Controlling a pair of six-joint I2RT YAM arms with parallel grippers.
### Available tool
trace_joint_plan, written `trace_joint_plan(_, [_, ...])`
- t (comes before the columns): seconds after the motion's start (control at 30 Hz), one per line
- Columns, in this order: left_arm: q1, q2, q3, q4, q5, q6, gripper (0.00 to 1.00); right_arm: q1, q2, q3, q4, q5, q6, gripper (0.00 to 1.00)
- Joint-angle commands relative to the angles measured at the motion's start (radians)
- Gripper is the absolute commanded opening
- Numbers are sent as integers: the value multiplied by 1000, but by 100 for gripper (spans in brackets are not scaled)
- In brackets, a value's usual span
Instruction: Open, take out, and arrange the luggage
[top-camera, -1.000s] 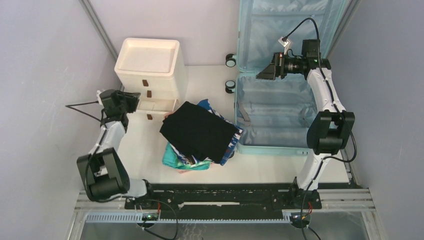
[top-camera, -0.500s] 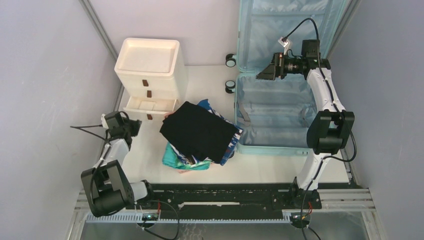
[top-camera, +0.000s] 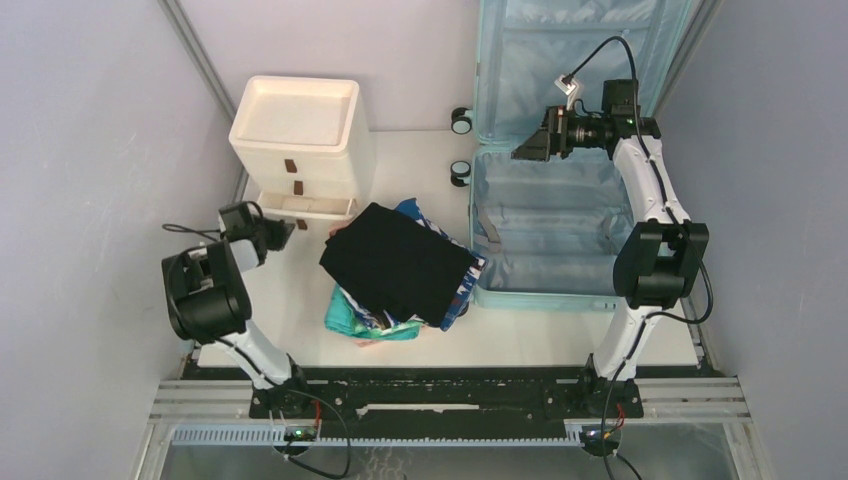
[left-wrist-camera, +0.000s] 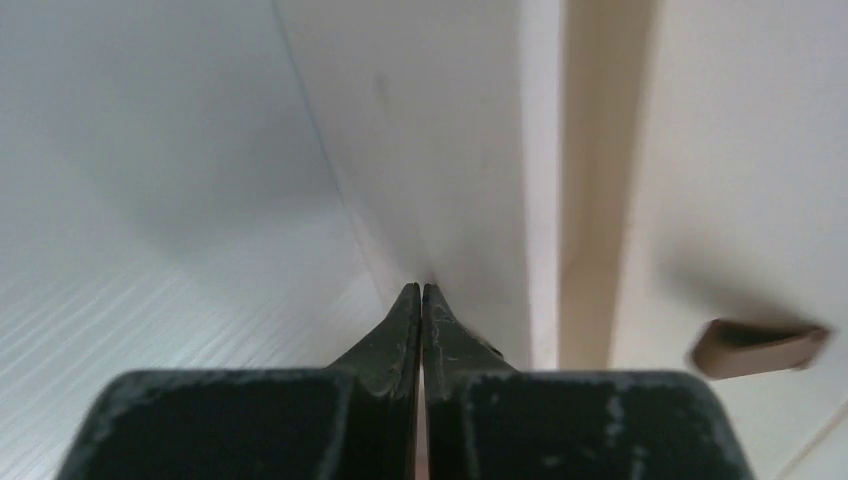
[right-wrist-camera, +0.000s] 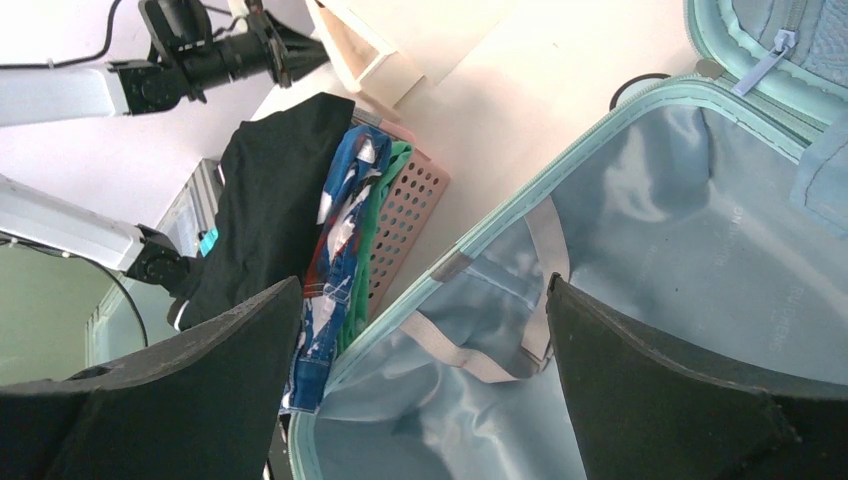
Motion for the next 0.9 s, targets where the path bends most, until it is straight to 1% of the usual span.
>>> trace_joint_plan(0.0, [-36,64,171,172,55,-71,7,2,-24,27,-8,10,-40,100])
trace_joint_plan(0.1, [-53,118,231,206,78,-100,14,-4,-29,27,-17,19,-52,100])
trace_joint_plan(0.2, [-59,154,253,272,110,-142,18,-13,-32,27,-21,23,-56,100])
trace_joint_plan(0.3, [-55,151,243,313,126,-156,19,-28,-32,36,-27,22,-59,100])
trace_joint_plan(0.4, [-30,82,184,307,108,-123,19,-52,-35,57,-72,30,-97,100])
trace_joint_plan(0.47, [-10,0,133,251,87,-70,19,-78,-40,73,-102,43,-136,100])
trace_joint_plan(0.57, [14,-145,92,80,45,65,19,-113,-50,104,-163,91,-227,100])
trace_joint_plan(0.63, [23,-240,92,-19,27,149,20,-131,-64,118,-202,141,-301,100])
trace_joint_plan(0.73, [26,-373,163,-161,33,263,24,-138,-96,134,-263,244,-425,100])
trace_joint_plan(0.83, [26,-479,300,-285,31,345,33,-147,-123,147,-295,329,-507,100])
trace_joint_plan(0.87, [24,-502,338,-301,32,362,38,-157,-129,153,-297,344,-511,100])
